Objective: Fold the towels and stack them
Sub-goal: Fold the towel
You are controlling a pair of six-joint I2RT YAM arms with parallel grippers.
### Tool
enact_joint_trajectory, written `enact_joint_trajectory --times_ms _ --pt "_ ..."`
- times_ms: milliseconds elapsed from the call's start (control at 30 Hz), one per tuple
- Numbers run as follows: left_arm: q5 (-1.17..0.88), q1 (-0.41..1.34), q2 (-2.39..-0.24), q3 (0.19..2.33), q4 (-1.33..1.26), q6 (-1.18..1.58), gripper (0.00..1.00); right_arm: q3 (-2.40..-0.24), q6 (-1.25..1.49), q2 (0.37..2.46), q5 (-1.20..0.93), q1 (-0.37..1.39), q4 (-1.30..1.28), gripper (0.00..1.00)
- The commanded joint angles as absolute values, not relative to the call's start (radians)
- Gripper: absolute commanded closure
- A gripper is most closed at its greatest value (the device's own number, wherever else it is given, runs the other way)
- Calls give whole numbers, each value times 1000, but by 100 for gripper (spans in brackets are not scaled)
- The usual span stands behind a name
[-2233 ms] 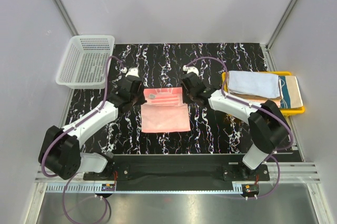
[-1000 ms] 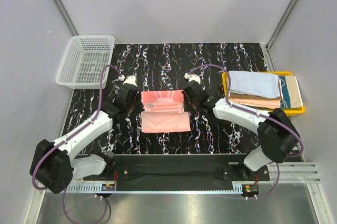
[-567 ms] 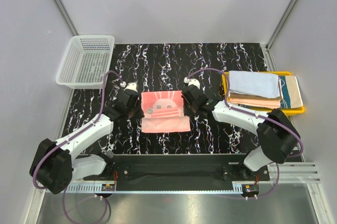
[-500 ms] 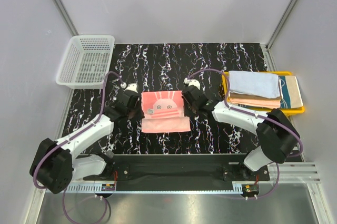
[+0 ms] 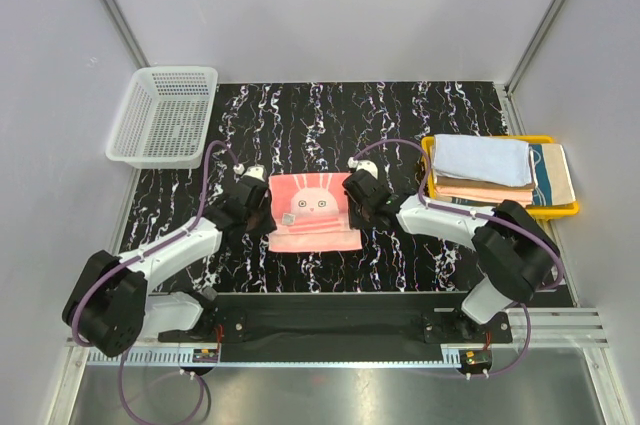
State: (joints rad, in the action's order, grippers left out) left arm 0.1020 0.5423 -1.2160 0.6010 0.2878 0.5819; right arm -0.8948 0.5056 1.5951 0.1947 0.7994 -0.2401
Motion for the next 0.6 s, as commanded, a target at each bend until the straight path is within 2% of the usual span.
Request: enact_joint_trajectory --times_ms 0,567 --pt "112 543 -1200 612 262 586 100 -890 514 1592 221 810 -218 100" --pt "111 543 -1137 617 330 577 99 -858 540 1539 218 834 -235 100"
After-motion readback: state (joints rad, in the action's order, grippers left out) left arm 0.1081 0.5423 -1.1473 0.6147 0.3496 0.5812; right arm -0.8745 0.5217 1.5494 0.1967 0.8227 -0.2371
